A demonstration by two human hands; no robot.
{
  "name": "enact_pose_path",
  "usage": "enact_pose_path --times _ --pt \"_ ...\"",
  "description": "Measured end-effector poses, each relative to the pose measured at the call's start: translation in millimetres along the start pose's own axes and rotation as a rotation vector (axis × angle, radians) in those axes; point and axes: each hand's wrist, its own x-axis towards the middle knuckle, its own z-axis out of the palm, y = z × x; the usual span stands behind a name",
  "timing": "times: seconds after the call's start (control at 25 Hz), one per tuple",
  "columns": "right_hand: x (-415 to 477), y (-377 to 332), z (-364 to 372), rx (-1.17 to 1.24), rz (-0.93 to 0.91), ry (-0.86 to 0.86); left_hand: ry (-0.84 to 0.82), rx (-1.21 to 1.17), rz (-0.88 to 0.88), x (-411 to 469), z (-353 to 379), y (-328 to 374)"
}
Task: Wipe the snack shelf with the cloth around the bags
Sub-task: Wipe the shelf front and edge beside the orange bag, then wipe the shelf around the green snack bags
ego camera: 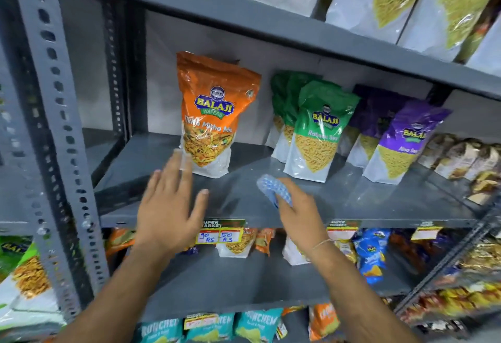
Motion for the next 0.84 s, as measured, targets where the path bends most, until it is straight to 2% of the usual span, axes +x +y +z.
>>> enact_pose_path --times 0.08,0.16,0.28,0.36,0.64,0.84 --pt "4.8 9.4 -20.6 0.036 0.062 0.097 -0.007 -0.036 0.134 7.7 20.6 41.0" --pt "11.1 22.8 -44.2 0.042 0.128 0.202 -0.07 -0.079 0.191 17.7 43.2 78.2" --pt "20.3 55.6 -86.2 -0.001 0.169 0.355 -0.198 -0.076 0.2 36.3 69.4 116.6" --pt "27.0 81.4 -112.8 -0.03 0.169 0.401 -0.223 -0.062 0.167 44.2 84.5 124.9" --pt "96.6 183.9 -191.4 0.009 0.157 0.415 -0.209 0.131 0.078 46.2 106.2 124.3" --pt "166.9 245.7 -184.2 0.015 0.153 0.26 -0.28 0.186 0.064 50.6 110.9 118.8"
